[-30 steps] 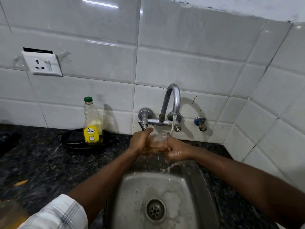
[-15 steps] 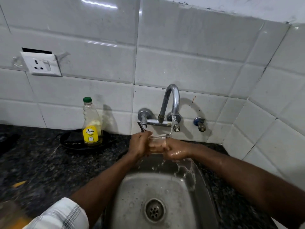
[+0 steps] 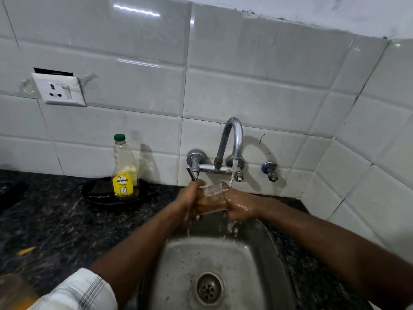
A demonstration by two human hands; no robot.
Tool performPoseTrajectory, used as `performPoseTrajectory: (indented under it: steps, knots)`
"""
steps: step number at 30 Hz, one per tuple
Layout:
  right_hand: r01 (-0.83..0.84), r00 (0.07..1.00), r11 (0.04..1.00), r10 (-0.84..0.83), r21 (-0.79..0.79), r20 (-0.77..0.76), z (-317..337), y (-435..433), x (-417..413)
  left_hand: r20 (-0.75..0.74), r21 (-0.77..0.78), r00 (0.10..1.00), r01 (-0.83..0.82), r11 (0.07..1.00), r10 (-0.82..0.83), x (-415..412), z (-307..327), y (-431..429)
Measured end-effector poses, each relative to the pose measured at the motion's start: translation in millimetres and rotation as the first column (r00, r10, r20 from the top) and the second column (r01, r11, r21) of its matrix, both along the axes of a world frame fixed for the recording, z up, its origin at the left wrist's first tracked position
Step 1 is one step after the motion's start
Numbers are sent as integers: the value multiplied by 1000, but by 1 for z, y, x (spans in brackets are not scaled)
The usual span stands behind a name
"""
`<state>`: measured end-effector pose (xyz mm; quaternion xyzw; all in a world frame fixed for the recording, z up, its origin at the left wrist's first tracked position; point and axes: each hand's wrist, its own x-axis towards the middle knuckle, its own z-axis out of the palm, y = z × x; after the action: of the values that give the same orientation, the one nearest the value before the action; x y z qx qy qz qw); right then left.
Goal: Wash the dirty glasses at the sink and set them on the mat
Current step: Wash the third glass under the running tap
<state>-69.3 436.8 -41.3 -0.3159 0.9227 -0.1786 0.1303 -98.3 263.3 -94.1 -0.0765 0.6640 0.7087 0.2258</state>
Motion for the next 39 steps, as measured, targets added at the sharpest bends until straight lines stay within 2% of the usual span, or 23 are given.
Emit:
performPoseTrajectory:
  steps: [2, 4, 5, 7, 9, 11, 13, 15, 16, 18, 19, 20, 22, 24, 25, 26, 28, 29, 30, 32, 35, 37, 39]
  knots:
    - [81, 996, 992, -76, -97, 55, -1, -3, -4, -362, 30, 905, -229, 973, 224, 3, -6, 3]
    - [138, 988, 986, -130, -97, 80, -3, -1, -7, -539, 80, 792, -288, 954, 285, 8, -11, 8]
    - [137, 989, 989, -134, -56, 55, -1, -1, -6, -476, 83, 834, -272, 959, 278, 7, -7, 8]
    - [-25, 988, 997, 35, 74, -147, -5, -1, -3, -148, -36, 982, -126, 991, 119, 5, 3, 6]
    - [-5, 990, 991, 24, 133, -141, -8, 1, 4, 53, -63, 998, 50, 997, -46, 3, 8, 1]
    - [35, 998, 999, -34, 35, -50, -11, 1, 5, -69, -12, 996, -56, 998, 55, 4, 6, 1]
    - [131, 991, 988, -132, -76, -3, -5, -3, 8, -390, 39, 891, -236, 971, 232, 9, -4, 3]
    - [146, 987, 981, -137, -128, 82, -6, -4, 5, -509, 37, 817, -293, 956, 270, 8, -6, 7]
    - [117, 991, 988, -110, -97, 81, -5, -4, 3, -418, 8, 874, -269, 963, 247, 5, -1, 6]
    - [-12, 993, 998, 19, 58, -112, 2, -6, 6, -83, -67, 996, -48, 997, 42, 1, 6, 1]
    - [-40, 988, 997, 50, 71, -148, 2, -2, 5, 51, -54, 996, 79, 995, -76, 2, 9, -1]
    - [-30, 993, 998, 36, 52, -115, 1, -1, 5, 86, -29, 989, 121, 992, -118, 2, 8, -2]
    - [23, 999, 995, -20, -98, 31, 2, -1, 4, -75, 44, 997, -23, 999, 26, 4, 5, 1]
    - [125, 984, 976, -99, -177, 149, 4, -3, 6, -404, 61, 883, -234, 970, 238, 7, -3, 5]
    - [111, 984, 980, -86, -166, 154, 1, -1, 4, -482, 27, 834, -290, 957, 266, 4, -6, 8]
    - [82, 990, 989, -67, -125, 120, 0, -1, 4, -436, -31, 867, -283, 959, 241, 2, -5, 8]
    - [-29, 998, 1000, 29, 13, -52, 1, -3, 9, -110, -68, 993, -60, 996, 52, -2, -3, 5]
    - [-53, 995, 998, 55, 30, -79, -2, 1, 8, 22, -40, 998, 56, 998, -55, -2, 0, 3]
    - [-34, 997, 999, 35, 18, -66, -4, 3, 8, 57, -14, 994, 96, 995, -95, -3, 0, 1]
    - [27, 1000, 999, -26, -43, 17, -4, 4, 5, -87, 9, 996, -36, 999, 37, -2, 2, 4]
    - [153, 988, 981, -151, -117, 20, -8, 6, 1, -492, -6, 827, -316, 949, 272, 9, -2, 13]
    - [121, 992, 990, -119, -70, 33, -5, 3, 2, -364, -28, 896, -282, 959, 253, 7, 5, 12]
    - [64, 996, 998, -62, 28, -65, -7, 4, 3, -40, -50, 999, -37, 998, 35, 6, 15, 9]
